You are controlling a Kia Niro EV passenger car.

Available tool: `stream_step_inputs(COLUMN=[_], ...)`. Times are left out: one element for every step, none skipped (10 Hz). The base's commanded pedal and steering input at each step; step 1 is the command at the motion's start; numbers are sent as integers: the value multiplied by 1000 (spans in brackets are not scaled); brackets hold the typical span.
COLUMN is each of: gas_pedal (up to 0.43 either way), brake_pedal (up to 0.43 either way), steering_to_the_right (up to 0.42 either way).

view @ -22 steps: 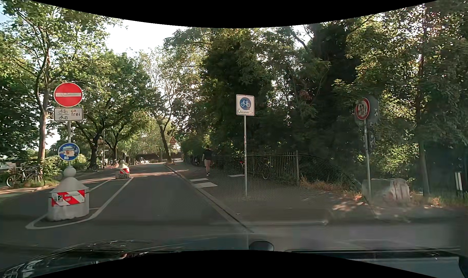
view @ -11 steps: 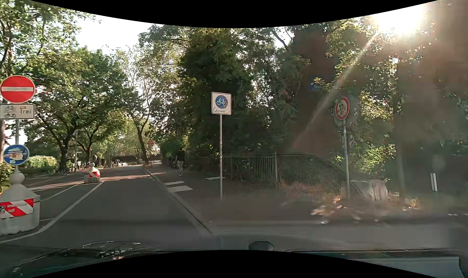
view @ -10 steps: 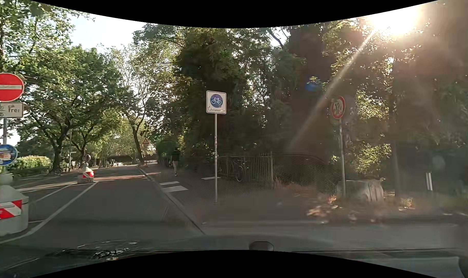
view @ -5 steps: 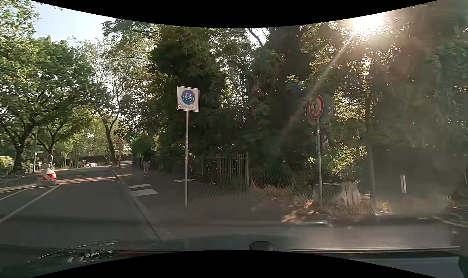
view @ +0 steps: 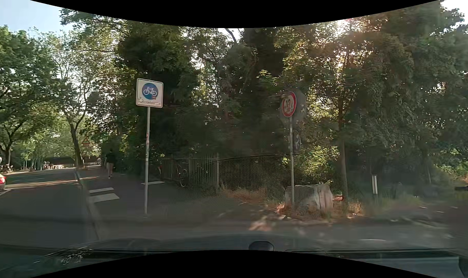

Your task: Follow the waypoints while adhering to traffic rules and regulations

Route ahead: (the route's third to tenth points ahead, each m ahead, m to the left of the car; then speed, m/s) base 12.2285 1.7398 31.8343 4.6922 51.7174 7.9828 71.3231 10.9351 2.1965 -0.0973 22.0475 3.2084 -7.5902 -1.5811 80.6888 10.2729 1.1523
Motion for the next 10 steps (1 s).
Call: stream_step_inputs(gas_pedal=[67,79,87,98,157,157,157,157,157,157], brake_pedal=[0,0,0,0,0,0,0,0,0,0], steering_to_the_right=[758,757,755,753,751,750,744,735,730,726])
